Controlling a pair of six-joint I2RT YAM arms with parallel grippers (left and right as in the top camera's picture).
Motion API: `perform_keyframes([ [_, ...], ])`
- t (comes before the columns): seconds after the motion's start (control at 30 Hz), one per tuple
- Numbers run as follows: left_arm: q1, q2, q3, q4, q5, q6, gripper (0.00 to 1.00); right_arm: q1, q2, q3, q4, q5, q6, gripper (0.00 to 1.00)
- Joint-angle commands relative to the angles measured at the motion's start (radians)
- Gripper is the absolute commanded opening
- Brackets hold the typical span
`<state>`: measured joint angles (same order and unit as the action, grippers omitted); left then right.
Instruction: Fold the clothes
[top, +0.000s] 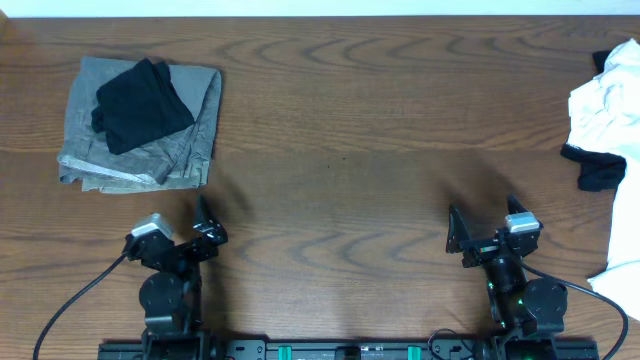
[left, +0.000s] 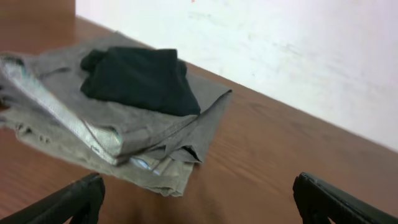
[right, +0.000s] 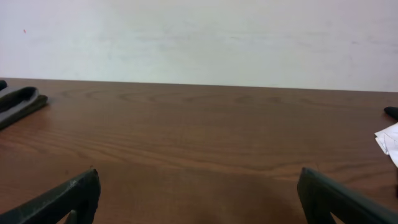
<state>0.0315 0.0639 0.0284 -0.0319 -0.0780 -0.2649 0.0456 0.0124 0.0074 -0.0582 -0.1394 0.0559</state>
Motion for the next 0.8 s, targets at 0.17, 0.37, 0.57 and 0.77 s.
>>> perform_keyframes([
  [0.17, -0.045, -0.021, -0.025, -0.031, -0.019, 0.389, 0.98, 0.007, -0.006, -0.002, -0.004, 0.005, -0.012, 0.99],
  [0.37, -0.051, -0.061, -0.025, -0.033, -0.01, 0.486, 0.98, 0.007, -0.006, -0.002, -0.004, 0.005, -0.012, 0.99],
  [0.57, -0.051, -0.062, -0.024, -0.036, 0.038, 0.52, 0.98, 0.007, -0.004, -0.002, -0.004, 0.005, -0.012, 0.99],
  [0.77, -0.051, -0.062, -0.024, -0.039, 0.071, 0.56, 0.98, 0.007, -0.004, -0.002, -0.004, 0.005, -0.012, 0.99],
])
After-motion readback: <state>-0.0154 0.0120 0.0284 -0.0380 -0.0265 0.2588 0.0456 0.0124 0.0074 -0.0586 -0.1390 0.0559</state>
